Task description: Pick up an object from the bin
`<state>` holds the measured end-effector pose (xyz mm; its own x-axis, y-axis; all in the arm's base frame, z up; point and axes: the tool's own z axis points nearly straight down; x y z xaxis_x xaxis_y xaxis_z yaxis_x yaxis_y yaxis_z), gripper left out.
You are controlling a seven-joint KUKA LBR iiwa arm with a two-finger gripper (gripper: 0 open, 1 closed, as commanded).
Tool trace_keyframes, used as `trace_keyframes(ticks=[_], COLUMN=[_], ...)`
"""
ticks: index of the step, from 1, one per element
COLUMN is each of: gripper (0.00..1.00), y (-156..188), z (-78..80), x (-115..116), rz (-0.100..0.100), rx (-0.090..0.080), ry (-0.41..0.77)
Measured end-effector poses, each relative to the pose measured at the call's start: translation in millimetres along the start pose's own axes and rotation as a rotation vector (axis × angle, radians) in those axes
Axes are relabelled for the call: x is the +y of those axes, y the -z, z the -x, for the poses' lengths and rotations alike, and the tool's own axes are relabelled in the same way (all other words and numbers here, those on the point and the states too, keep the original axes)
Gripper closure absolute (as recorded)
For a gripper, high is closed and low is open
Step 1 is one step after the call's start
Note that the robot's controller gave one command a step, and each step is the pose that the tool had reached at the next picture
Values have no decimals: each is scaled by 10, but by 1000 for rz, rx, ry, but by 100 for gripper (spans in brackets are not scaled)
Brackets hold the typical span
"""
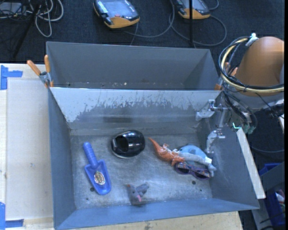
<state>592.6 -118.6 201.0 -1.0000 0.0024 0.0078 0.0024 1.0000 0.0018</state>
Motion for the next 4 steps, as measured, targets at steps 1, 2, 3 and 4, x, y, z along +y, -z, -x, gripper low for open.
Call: trace_keyframes(ticks=[1, 2, 3, 4], gripper=[0, 0, 0, 100], y=[44, -413, -1031, -1240], z=[16, -4, -267, -313], x=[2, -3, -10, 37], rz=[-2, -2, -2, -3], rx=[-7, -15, -10, -7], ry=[2, -23, 16, 139])
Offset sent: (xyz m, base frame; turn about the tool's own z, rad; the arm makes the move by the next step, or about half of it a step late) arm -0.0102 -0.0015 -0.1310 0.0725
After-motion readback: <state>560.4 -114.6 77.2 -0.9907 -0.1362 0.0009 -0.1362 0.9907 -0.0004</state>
